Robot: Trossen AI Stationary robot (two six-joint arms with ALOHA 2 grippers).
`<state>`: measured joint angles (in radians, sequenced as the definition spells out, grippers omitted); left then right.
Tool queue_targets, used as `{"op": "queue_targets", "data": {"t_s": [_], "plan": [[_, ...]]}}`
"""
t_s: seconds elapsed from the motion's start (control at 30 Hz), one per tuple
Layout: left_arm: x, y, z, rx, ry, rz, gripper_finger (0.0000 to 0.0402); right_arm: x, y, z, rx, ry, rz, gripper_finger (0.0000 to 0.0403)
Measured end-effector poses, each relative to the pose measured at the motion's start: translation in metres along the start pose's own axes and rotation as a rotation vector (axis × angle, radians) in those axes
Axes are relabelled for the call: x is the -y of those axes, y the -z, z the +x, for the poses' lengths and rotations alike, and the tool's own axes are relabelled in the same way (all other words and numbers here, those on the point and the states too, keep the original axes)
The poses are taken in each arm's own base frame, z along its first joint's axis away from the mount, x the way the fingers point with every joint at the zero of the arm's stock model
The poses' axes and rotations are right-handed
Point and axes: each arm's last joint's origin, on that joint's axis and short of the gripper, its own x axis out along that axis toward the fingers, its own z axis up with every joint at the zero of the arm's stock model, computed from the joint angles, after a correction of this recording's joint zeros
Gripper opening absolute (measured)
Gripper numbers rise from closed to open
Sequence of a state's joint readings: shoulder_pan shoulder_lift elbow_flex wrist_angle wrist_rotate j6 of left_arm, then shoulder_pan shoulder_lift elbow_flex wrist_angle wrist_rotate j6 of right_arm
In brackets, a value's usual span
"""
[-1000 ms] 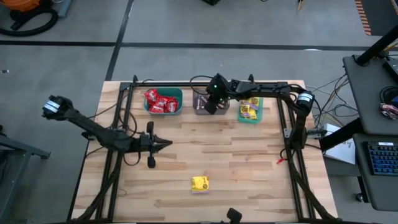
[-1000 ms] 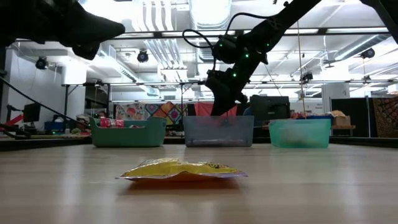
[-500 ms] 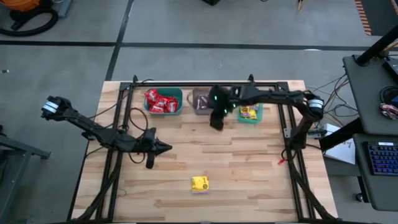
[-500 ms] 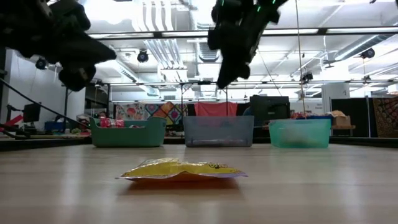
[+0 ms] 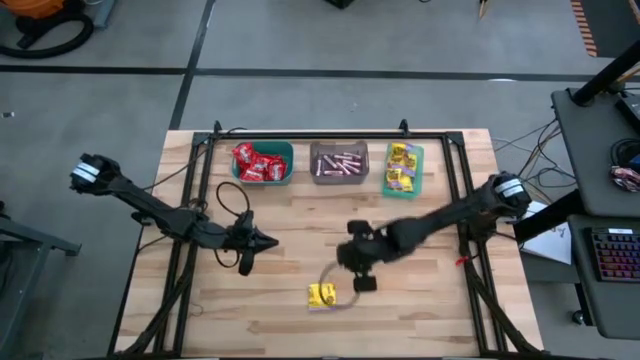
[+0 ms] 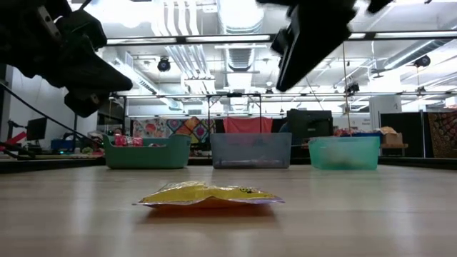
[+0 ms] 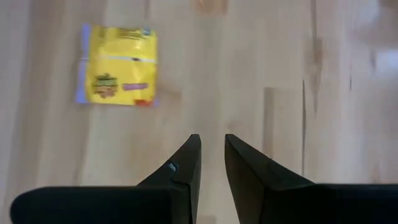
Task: Sort candy
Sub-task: Put the yellow candy into the light green bin
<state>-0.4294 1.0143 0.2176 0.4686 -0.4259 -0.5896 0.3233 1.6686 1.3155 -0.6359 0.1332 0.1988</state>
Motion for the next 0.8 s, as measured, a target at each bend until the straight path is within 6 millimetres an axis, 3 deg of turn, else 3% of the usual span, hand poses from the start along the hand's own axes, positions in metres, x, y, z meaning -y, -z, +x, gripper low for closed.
{"op": "queue_targets", "data": {"t_s": [0.2,0.5,0.8], "plan": [[0.000,0.002,0.003,0.000,-0.001,0.000,0.0000,-0.042,0.006,-0.003,0.070,0.031,0.035,0.0066],[0.003,-0.001,0.003,0.032,0.020,-0.010,0.0000,-0.082,0.009,-0.001,0.159,-0.062,0.110,0.0066],[0.003,-0.001,0.003,0.032,0.021,-0.010,0.0000,-0.098,0.006,0.022,0.249,-0.048,0.093,0.0066]]}}
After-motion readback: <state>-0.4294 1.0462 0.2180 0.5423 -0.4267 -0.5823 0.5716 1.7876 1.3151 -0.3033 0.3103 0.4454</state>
